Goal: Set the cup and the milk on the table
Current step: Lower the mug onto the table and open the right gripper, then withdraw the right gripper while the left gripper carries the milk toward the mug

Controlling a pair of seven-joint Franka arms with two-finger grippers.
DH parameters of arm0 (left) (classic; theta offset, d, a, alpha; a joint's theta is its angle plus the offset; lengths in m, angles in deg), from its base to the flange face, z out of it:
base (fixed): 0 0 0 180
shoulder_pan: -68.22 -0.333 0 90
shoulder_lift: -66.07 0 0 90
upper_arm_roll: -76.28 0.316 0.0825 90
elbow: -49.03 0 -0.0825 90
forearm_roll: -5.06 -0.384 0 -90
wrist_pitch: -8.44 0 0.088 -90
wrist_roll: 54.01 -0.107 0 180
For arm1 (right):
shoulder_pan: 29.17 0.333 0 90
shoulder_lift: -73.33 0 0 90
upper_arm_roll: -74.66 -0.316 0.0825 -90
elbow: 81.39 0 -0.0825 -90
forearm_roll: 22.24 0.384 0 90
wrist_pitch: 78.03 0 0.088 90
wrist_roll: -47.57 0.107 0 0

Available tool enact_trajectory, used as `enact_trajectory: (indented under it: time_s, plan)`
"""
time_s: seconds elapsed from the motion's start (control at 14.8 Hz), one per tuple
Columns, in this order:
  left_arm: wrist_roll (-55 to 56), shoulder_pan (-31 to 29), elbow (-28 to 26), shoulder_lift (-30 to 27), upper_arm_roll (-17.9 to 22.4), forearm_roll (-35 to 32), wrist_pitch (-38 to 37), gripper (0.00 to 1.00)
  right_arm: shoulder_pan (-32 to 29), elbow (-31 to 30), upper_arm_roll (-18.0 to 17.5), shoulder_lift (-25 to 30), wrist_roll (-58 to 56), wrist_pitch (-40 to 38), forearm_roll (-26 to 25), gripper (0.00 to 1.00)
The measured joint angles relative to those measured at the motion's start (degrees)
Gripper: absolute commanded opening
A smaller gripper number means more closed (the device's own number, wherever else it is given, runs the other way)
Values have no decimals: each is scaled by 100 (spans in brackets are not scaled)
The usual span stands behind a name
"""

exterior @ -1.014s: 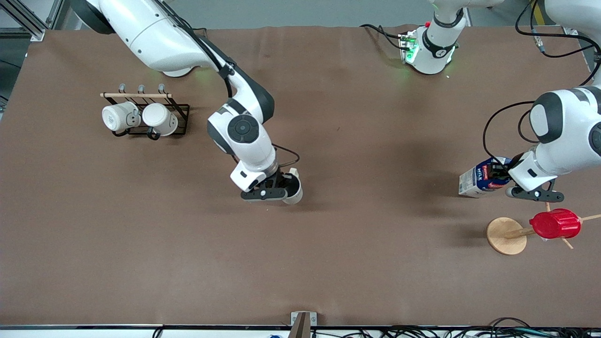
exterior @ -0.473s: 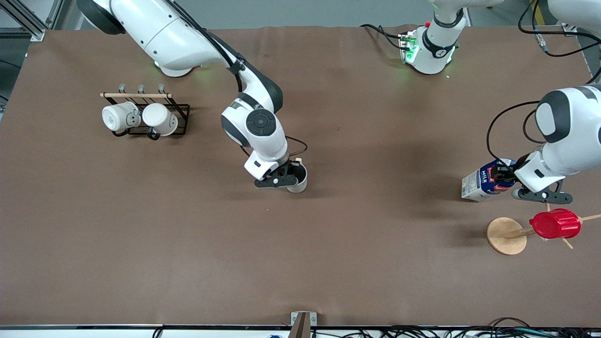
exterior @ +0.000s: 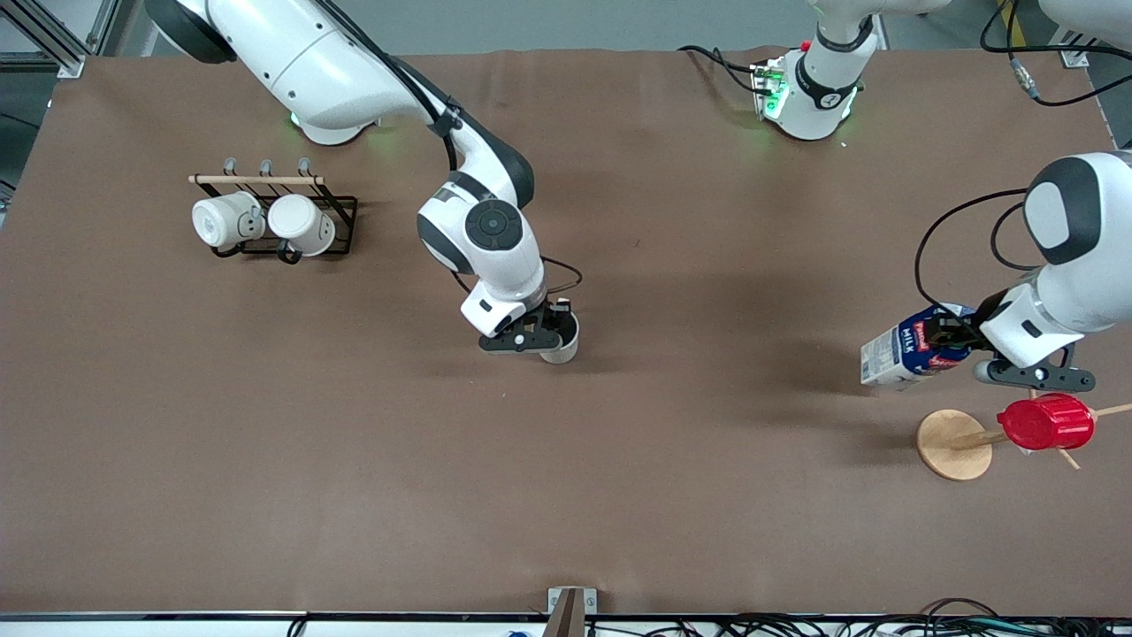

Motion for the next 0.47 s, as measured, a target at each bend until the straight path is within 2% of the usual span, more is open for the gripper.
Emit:
enact_trajectory:
  time_s: [0.27, 0.47]
  plan:
    - [1052, 90, 161, 2, -701, 1, -19, 16, -417, 168, 1, 912, 97, -1010, -24, 100]
    - [1728, 109, 234, 6, -1180, 1, -48, 15, -1272, 203, 4, 1865, -168, -1820, -44, 100]
